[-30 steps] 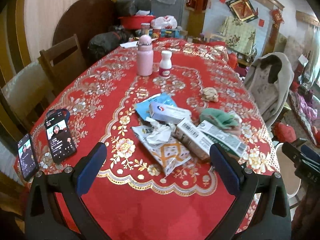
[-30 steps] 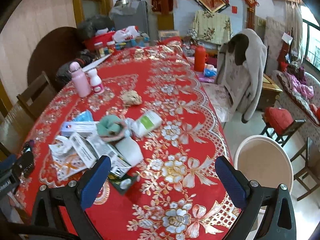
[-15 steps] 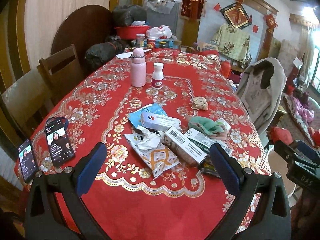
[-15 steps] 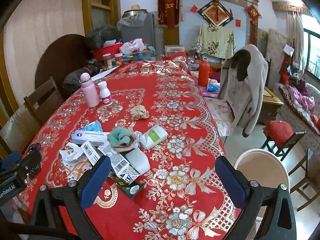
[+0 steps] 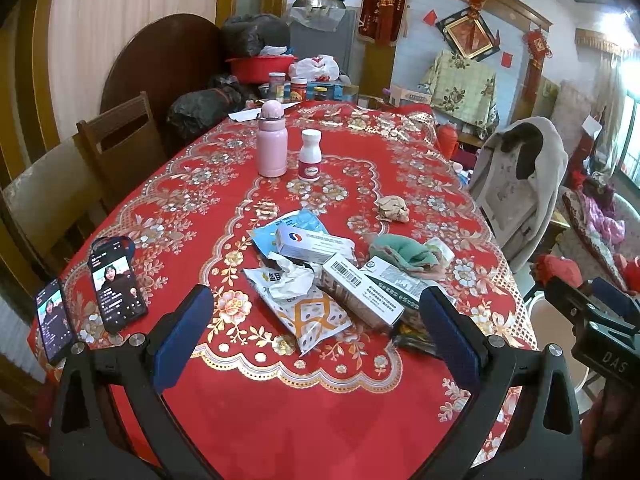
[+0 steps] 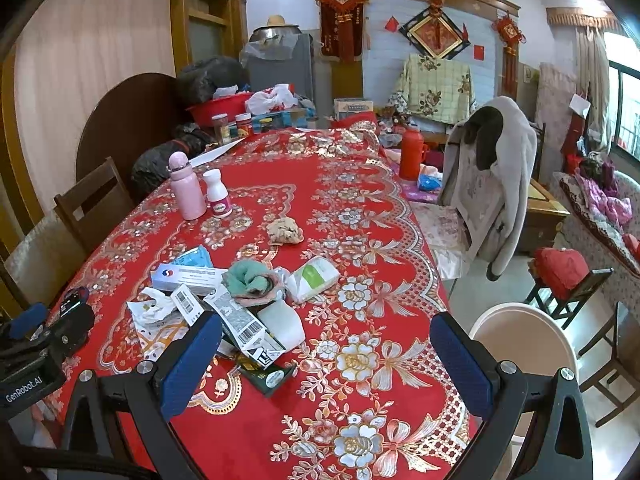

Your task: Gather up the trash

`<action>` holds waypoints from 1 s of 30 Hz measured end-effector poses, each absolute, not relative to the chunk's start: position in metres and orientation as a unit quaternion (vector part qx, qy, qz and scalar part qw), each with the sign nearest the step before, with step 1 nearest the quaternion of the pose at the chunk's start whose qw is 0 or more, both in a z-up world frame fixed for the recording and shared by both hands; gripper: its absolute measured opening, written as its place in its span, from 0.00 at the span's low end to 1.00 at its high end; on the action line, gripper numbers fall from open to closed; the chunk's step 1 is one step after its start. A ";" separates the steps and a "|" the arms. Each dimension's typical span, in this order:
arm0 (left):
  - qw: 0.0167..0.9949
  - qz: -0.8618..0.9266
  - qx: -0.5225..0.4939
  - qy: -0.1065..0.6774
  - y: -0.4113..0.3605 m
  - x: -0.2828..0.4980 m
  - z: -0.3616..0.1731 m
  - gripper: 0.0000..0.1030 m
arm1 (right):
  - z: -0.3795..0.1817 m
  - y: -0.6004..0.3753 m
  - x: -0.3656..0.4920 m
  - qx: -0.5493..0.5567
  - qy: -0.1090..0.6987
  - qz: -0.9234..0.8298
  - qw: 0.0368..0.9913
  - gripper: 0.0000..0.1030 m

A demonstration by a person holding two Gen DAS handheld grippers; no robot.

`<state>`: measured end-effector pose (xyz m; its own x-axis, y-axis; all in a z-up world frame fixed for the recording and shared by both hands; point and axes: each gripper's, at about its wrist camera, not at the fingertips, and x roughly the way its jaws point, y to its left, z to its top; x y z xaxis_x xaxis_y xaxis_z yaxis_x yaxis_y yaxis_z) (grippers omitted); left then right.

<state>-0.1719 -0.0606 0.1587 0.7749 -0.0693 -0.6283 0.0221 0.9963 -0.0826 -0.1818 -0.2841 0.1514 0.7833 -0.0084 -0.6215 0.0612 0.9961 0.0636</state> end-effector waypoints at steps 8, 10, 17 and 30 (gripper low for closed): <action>0.942 -0.025 -0.035 0.334 -0.060 -0.172 0.159 0.99 | 0.155 -0.282 -0.182 0.039 0.326 -0.015 0.944 1.00; 0.941 -0.025 -0.036 0.334 -0.060 -0.172 0.159 0.99 | 0.155 -0.282 -0.182 0.041 0.325 -0.015 0.945 1.00; 0.941 -0.025 -0.037 0.335 -0.060 -0.172 0.159 0.99 | 0.156 -0.281 -0.181 0.038 0.323 -0.015 0.945 1.00; 0.942 -0.025 -0.038 0.333 -0.060 -0.173 0.159 0.99 | 0.159 -0.278 -0.179 0.038 0.325 -0.011 0.945 1.00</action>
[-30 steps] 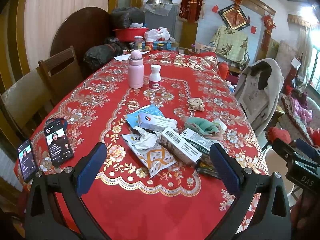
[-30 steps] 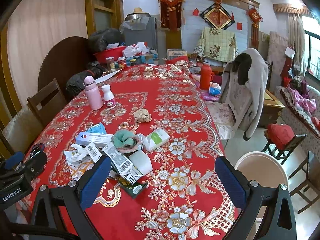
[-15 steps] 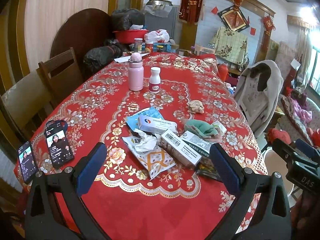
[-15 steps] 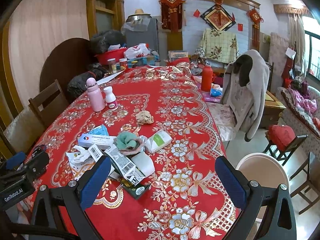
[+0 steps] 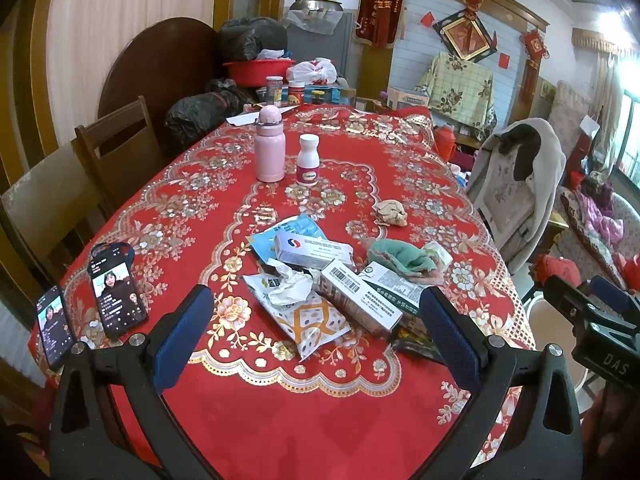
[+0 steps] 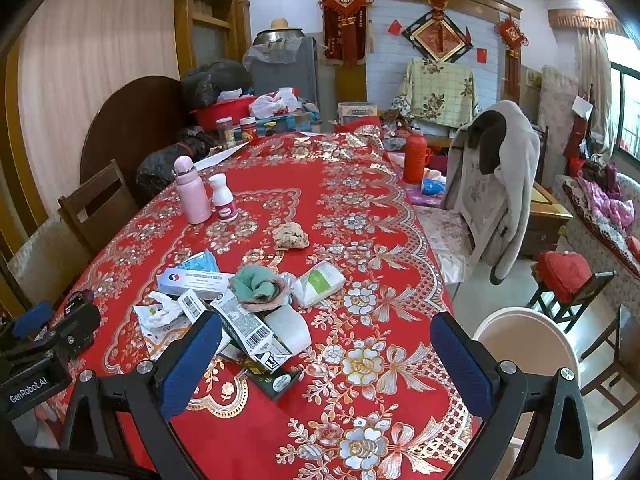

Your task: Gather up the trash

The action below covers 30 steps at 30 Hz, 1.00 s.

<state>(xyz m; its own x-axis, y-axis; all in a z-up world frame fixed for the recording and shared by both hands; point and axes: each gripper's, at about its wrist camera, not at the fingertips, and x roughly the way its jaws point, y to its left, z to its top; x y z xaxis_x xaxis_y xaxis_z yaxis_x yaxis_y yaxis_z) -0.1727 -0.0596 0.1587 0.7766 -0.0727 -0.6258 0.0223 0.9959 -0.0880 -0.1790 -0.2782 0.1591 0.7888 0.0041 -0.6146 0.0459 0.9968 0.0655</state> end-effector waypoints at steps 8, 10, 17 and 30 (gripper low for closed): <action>0.942 -0.024 -0.037 0.334 -0.059 -0.173 0.158 0.99 | 0.159 -0.280 -0.180 0.040 0.325 -0.009 0.945 1.00; 0.942 -0.025 -0.038 0.334 -0.059 -0.173 0.159 0.99 | 0.159 -0.279 -0.180 0.040 0.325 -0.008 0.945 1.00; 0.942 -0.023 -0.037 0.333 -0.060 -0.169 0.164 0.99 | 0.158 -0.280 -0.180 0.040 0.328 -0.010 0.944 1.00; 0.941 -0.023 -0.037 0.335 -0.059 -0.167 0.164 0.99 | 0.153 -0.281 -0.180 0.042 0.332 -0.009 0.942 1.00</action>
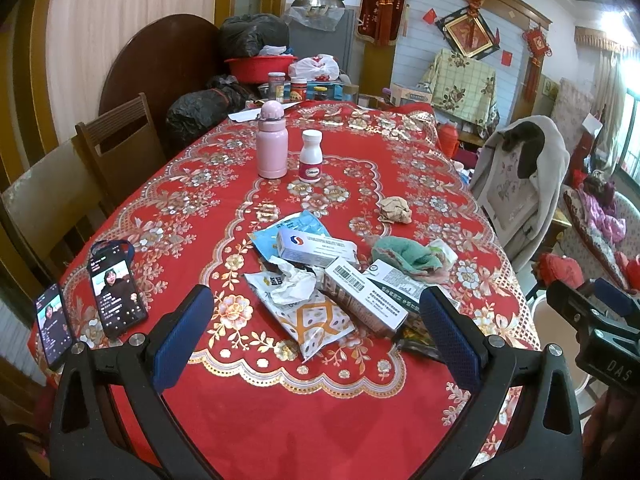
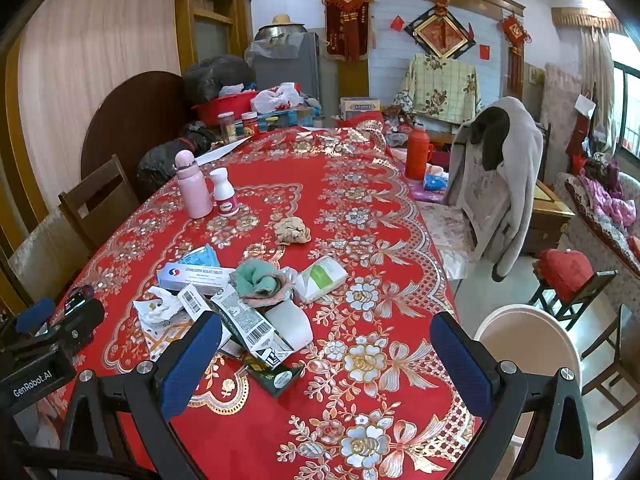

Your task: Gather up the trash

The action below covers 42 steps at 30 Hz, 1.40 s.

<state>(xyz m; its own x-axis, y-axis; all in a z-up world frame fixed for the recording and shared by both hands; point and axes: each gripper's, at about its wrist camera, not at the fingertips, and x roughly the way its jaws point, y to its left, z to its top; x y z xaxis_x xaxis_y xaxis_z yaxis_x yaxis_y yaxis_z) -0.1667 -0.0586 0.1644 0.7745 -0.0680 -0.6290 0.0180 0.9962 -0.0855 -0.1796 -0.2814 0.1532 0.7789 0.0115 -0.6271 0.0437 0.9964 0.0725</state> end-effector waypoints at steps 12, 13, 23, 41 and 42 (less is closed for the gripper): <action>0.938 -0.026 -0.039 0.342 -0.056 -0.164 0.159 0.99 | 0.148 -0.276 -0.176 0.041 0.339 -0.006 0.940 1.00; 0.938 -0.027 -0.039 0.344 -0.055 -0.162 0.157 0.99 | 0.148 -0.276 -0.176 0.041 0.339 -0.006 0.940 1.00; 0.934 -0.024 -0.040 0.353 -0.050 -0.157 0.146 0.99 | 0.143 -0.277 -0.169 0.050 0.350 -0.004 0.936 1.00; 0.923 -0.005 -0.033 0.384 -0.029 -0.141 0.120 0.99 | 0.125 -0.277 -0.151 0.055 0.376 0.009 0.925 1.00; 0.921 -0.001 -0.033 0.388 -0.026 -0.140 0.117 0.99 | 0.123 -0.277 -0.149 0.055 0.381 0.012 0.923 1.00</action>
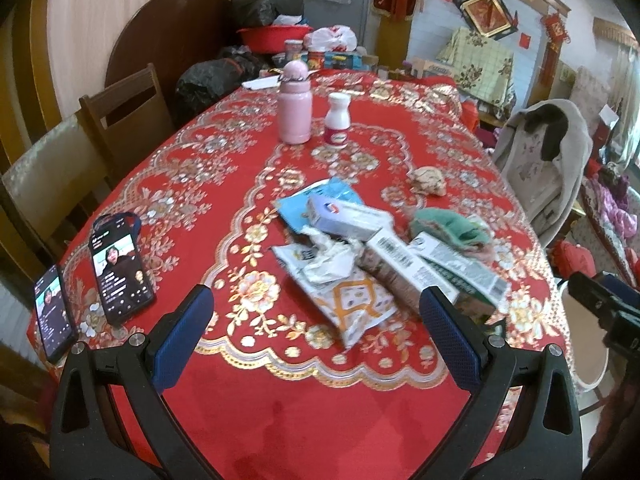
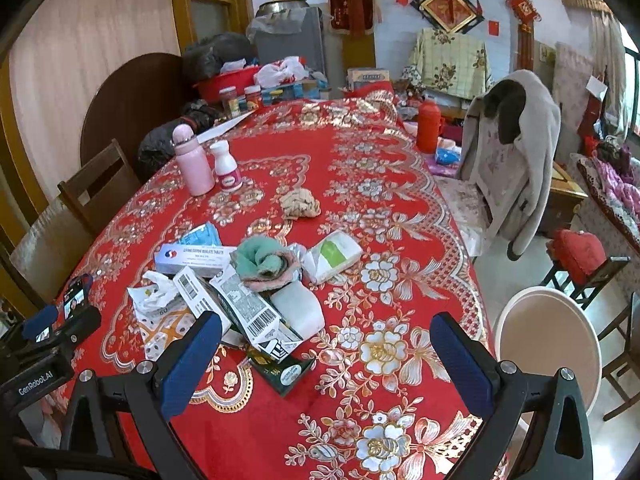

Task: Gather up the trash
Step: 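Grasp the white tissue with the left tool while the right tool grasps the green towel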

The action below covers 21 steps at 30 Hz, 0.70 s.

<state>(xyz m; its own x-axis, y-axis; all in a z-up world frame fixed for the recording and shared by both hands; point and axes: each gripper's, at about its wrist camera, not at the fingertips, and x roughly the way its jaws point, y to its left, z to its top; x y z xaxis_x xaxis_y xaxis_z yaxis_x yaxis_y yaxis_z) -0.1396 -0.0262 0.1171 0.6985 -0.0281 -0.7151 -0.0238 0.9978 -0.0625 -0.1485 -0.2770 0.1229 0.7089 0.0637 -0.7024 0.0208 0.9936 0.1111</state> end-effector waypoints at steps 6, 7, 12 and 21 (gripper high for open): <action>0.911 0.014 -0.043 0.410 -0.012 -0.126 0.103 0.99 | 0.110 -0.278 -0.134 0.060 0.408 0.020 0.911 1.00; 0.909 0.016 -0.047 0.414 -0.010 -0.122 0.100 0.99 | 0.109 -0.278 -0.130 0.058 0.412 0.021 0.909 1.00; 0.898 0.016 -0.056 0.437 -0.005 -0.104 0.088 0.99 | 0.104 -0.273 -0.108 0.054 0.428 0.033 0.902 1.00; 0.887 -0.005 -0.057 0.459 -0.003 -0.060 0.077 0.95 | 0.091 -0.265 -0.041 0.100 0.469 0.078 0.874 0.85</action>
<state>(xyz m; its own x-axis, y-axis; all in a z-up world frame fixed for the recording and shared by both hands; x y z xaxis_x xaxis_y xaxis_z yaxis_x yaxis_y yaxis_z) -0.0603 -0.0030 0.0772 0.5795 -0.0617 -0.8127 -0.0428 0.9935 -0.1059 -0.0414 -0.2649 0.0905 0.5479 0.2296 -0.8044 -0.0414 0.9679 0.2481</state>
